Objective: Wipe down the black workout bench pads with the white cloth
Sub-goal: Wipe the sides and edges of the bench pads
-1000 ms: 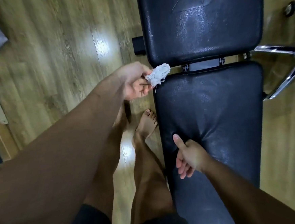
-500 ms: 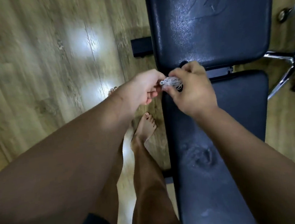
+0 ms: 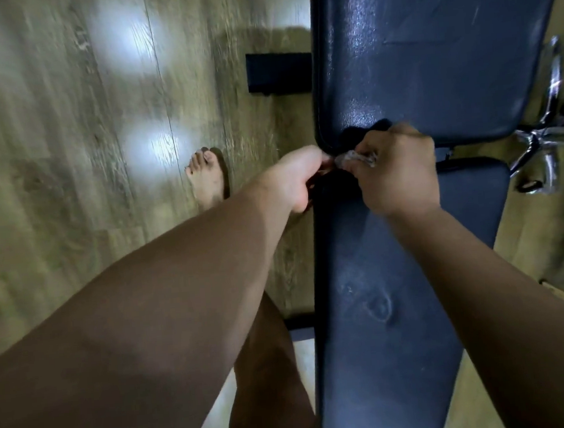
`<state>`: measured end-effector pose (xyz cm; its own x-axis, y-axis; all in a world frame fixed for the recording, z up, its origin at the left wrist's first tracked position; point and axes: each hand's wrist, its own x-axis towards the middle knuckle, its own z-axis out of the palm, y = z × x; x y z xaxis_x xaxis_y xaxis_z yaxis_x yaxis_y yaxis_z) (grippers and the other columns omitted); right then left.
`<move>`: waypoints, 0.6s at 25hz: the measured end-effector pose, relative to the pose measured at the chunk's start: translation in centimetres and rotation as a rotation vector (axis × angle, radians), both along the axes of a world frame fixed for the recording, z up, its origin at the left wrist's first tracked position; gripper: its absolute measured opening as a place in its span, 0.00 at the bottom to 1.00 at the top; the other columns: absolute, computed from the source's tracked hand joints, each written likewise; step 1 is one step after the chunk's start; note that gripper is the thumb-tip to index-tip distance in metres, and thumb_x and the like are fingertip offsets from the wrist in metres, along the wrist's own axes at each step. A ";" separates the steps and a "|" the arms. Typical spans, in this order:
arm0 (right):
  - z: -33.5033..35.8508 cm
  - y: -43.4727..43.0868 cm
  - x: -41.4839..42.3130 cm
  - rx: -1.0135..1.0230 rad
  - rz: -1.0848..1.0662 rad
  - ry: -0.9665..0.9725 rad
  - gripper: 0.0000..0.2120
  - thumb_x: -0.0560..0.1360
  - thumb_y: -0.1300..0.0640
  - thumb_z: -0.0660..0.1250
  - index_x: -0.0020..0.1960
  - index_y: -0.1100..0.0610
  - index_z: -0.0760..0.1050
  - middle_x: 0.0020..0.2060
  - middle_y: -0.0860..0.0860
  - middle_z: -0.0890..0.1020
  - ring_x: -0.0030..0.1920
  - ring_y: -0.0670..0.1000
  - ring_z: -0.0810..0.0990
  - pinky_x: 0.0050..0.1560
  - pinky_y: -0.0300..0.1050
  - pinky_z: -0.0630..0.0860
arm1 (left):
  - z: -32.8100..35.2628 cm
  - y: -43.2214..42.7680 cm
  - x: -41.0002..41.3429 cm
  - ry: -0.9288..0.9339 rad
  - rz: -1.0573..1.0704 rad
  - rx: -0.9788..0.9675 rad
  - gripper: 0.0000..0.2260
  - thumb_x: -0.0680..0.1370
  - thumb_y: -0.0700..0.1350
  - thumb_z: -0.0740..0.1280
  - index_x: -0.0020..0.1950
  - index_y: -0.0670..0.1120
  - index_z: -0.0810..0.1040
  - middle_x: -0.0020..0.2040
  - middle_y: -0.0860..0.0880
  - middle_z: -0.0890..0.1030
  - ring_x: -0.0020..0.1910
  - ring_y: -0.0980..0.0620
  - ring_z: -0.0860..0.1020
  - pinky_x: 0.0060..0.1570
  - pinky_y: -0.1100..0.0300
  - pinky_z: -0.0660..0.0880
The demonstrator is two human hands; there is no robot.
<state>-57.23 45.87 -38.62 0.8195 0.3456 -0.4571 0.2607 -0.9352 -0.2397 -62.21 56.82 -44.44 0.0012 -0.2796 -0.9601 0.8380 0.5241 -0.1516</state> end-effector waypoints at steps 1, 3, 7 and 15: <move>0.5 -0.4 0.2 0.012 -0.001 0.002 0.10 0.70 0.51 0.75 0.46 0.56 0.83 0.44 0.57 0.78 0.41 0.57 0.77 0.40 0.40 0.67 | 0.1 0.1 -0.1 -0.026 0.003 -0.020 0.07 0.76 0.45 0.66 0.39 0.47 0.79 0.43 0.49 0.82 0.34 0.52 0.80 0.36 0.65 0.77; 1.6 -1.3 0.1 0.068 -0.005 -0.041 0.09 0.69 0.55 0.75 0.46 0.57 0.83 0.43 0.58 0.81 0.41 0.55 0.78 0.41 0.33 0.65 | 0.2 0.6 -0.5 -0.083 -0.022 -0.051 0.09 0.77 0.47 0.69 0.36 0.49 0.78 0.33 0.52 0.81 0.24 0.56 0.77 0.28 0.66 0.71; 1.3 -1.3 -1.0 0.057 -0.094 -0.096 0.07 0.70 0.56 0.72 0.47 0.56 0.83 0.43 0.55 0.83 0.43 0.49 0.78 0.40 0.26 0.60 | -0.5 0.3 -0.3 -0.150 -0.059 -0.058 0.08 0.75 0.46 0.69 0.36 0.49 0.79 0.33 0.53 0.80 0.33 0.55 0.77 0.36 0.60 0.68; 1.3 4.7 -6.0 0.104 -0.146 0.118 0.07 0.74 0.59 0.67 0.50 0.56 0.81 0.49 0.56 0.77 0.43 0.58 0.79 0.46 0.49 0.77 | 0.8 4.8 -3.8 -0.062 -0.112 0.131 0.10 0.76 0.47 0.67 0.36 0.49 0.78 0.34 0.53 0.80 0.36 0.54 0.74 0.39 0.57 0.66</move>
